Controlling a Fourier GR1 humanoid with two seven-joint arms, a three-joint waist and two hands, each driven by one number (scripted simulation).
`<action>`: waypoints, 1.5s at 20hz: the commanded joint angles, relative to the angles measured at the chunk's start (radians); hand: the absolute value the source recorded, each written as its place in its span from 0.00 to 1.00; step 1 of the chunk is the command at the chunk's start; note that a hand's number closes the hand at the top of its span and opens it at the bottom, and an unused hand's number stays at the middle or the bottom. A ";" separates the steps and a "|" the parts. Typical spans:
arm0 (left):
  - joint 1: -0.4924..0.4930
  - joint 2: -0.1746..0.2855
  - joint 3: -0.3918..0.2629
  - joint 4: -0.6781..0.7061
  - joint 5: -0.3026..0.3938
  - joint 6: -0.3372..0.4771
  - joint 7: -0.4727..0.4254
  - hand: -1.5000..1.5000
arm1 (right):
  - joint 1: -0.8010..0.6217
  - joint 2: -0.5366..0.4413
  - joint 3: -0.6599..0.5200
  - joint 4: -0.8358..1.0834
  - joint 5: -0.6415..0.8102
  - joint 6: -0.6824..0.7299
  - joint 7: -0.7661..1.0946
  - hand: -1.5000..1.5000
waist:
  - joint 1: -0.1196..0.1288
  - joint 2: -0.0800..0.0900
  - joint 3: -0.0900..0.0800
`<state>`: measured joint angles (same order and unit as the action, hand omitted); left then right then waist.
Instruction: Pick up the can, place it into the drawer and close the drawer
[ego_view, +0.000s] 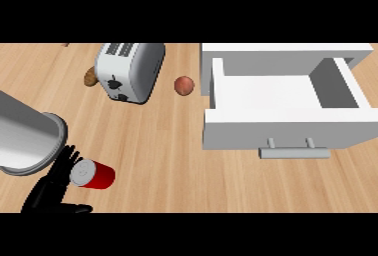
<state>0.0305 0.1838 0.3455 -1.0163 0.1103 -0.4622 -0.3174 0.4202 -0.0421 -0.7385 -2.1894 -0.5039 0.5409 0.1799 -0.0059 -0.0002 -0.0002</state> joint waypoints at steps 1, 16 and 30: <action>-0.064 0.021 0.006 0.130 0.009 -0.025 -0.050 0.00 | -0.031 -0.014 -0.027 0.037 -0.023 0.011 0.008 0.00 | 0.000 0.000 0.000; -0.183 -0.031 -0.032 0.299 0.066 -0.093 -0.064 1.00 | 0.038 0.041 0.033 -0.093 -0.022 -0.023 0.058 0.00 | -0.003 -0.001 0.000; -0.209 -0.171 -0.073 -0.066 0.165 0.078 0.097 1.00 | -0.007 -0.052 -0.024 -0.077 -0.136 -0.057 0.128 0.00 | 0.004 -0.001 0.000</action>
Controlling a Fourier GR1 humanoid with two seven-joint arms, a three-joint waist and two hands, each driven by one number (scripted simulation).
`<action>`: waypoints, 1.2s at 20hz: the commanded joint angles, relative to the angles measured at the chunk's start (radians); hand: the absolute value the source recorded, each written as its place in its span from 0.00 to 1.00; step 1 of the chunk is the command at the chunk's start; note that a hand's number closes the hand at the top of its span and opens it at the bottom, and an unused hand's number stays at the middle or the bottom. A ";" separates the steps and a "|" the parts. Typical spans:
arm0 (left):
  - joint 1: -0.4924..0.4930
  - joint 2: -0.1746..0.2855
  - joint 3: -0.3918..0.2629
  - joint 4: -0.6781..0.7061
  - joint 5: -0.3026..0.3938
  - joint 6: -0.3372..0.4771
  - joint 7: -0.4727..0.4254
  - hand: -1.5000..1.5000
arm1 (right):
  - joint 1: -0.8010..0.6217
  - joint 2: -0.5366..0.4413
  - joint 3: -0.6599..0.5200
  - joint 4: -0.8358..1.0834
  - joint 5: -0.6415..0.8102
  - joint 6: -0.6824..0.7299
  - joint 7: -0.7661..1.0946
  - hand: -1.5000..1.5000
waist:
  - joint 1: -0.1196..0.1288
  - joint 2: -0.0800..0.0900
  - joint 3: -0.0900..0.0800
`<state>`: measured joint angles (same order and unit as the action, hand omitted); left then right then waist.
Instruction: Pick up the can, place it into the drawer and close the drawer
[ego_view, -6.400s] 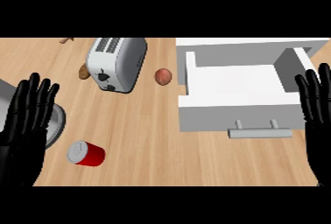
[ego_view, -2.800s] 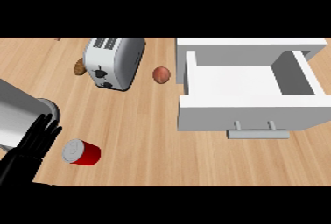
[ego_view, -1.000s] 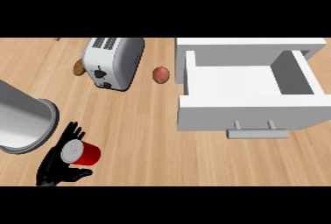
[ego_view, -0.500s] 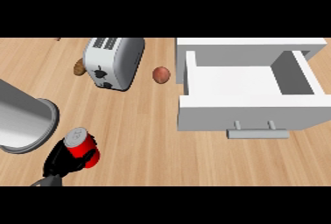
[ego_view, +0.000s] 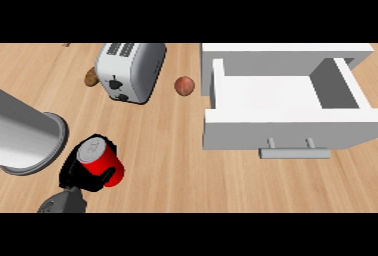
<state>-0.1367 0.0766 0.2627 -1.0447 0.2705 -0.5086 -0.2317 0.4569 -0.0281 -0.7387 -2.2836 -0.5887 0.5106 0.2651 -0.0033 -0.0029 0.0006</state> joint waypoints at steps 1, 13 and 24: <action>-0.050 -0.073 -0.046 -0.052 0.009 0.217 -0.007 1.00 | 0.012 0.019 -0.007 -0.026 0.012 0.009 0.003 0.00 | -0.005 0.001 0.000; -0.197 -0.076 -0.201 -0.301 0.028 0.571 0.170 1.00 | -0.018 -0.019 -0.018 0.026 -0.014 -0.010 -0.006 0.00 | -0.001 0.000 0.000; -0.375 -0.035 -0.230 -0.394 -0.013 0.711 0.373 1.00 | 0.056 0.028 0.034 -0.005 0.016 -0.019 -0.054 0.00 | -0.007 0.001 0.000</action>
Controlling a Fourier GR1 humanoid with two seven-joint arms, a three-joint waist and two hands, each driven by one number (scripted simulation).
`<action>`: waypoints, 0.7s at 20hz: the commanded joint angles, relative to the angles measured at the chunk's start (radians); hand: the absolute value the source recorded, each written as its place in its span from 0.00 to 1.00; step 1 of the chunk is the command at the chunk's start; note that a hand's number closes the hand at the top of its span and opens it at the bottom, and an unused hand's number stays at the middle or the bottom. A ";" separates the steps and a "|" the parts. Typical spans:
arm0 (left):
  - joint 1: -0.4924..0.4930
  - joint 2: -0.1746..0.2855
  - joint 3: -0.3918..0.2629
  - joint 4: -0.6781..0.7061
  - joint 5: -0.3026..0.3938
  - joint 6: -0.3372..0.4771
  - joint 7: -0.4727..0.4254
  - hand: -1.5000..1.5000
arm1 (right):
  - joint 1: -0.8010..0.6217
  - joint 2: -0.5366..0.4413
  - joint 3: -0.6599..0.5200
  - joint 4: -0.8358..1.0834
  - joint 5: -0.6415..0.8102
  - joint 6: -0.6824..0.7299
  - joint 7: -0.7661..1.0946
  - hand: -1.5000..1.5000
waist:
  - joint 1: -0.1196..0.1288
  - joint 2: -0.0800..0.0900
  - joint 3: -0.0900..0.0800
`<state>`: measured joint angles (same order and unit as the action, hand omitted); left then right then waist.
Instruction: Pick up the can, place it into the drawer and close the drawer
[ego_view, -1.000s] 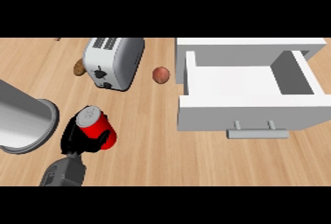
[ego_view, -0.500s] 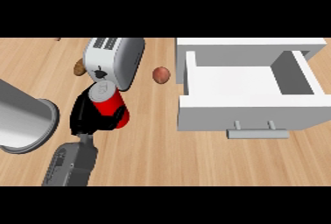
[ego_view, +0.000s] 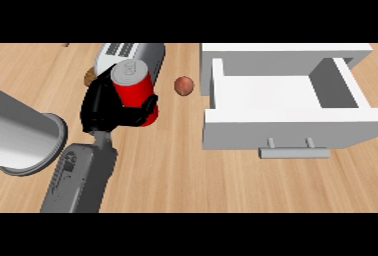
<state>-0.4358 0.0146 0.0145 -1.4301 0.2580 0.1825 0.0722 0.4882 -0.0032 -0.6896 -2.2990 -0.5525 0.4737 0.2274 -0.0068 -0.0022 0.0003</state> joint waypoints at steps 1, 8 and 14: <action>-0.067 -0.014 -0.035 -0.042 -0.038 0.063 0.072 1.00 | 0.043 0.003 -0.033 0.041 -0.004 0.070 -0.042 0.00 | -0.004 0.000 0.000; -0.240 -0.014 -0.117 -0.017 -0.063 0.226 0.167 1.00 | 0.007 0.003 0.059 0.051 0.048 -0.004 -0.079 0.00 | -0.006 0.000 0.001; -0.425 -0.015 -0.109 0.156 -0.032 0.296 0.156 1.00 | 0.009 -0.013 -0.027 0.035 -0.030 0.050 -0.007 0.00 | -0.014 0.002 0.000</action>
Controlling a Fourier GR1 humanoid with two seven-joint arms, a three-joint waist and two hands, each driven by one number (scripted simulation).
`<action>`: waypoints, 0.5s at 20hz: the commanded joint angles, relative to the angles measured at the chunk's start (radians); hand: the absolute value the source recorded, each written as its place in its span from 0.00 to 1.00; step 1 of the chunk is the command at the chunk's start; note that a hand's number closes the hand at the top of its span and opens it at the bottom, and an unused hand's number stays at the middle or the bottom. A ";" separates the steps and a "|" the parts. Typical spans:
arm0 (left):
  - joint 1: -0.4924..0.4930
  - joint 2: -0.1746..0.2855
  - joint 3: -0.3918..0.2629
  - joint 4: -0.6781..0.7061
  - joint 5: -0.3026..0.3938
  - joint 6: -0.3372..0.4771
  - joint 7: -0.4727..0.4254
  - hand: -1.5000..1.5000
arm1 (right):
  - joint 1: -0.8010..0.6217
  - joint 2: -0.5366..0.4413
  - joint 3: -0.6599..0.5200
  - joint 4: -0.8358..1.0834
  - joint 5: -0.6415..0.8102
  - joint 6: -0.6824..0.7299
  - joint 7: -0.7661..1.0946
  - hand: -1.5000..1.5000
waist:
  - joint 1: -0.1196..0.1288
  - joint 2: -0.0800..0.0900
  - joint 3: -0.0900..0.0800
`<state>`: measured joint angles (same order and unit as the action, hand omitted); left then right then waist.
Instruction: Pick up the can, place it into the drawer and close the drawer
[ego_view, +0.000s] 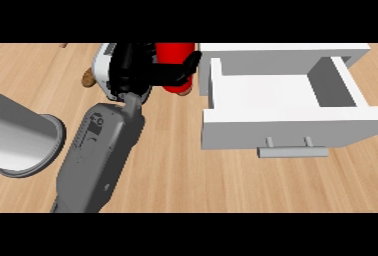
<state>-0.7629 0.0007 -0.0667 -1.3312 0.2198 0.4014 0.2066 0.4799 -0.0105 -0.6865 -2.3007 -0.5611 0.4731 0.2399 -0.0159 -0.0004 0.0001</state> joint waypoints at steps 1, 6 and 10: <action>-0.096 -0.001 -0.124 0.099 0.044 0.135 -0.039 1.00 | -0.055 -0.002 0.018 0.002 0.040 -0.031 0.030 0.00 | -0.005 0.003 0.000; -0.281 -0.001 -0.030 0.241 0.060 0.132 -0.021 1.00 | -0.030 0.010 0.028 0.019 0.038 -0.009 -0.020 0.00 | -0.009 0.003 0.000; -0.347 -0.001 -0.093 0.329 0.112 0.166 -0.050 1.00 | -0.049 -0.007 0.011 0.022 0.010 -0.024 0.015 0.00 | -0.016 0.004 0.000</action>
<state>-1.0088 0.0002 -0.1329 -1.1100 0.2838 0.5307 0.1754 0.4469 -0.0156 -0.6696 -2.2834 -0.5403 0.4570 0.2407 -0.0228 0.0016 0.0003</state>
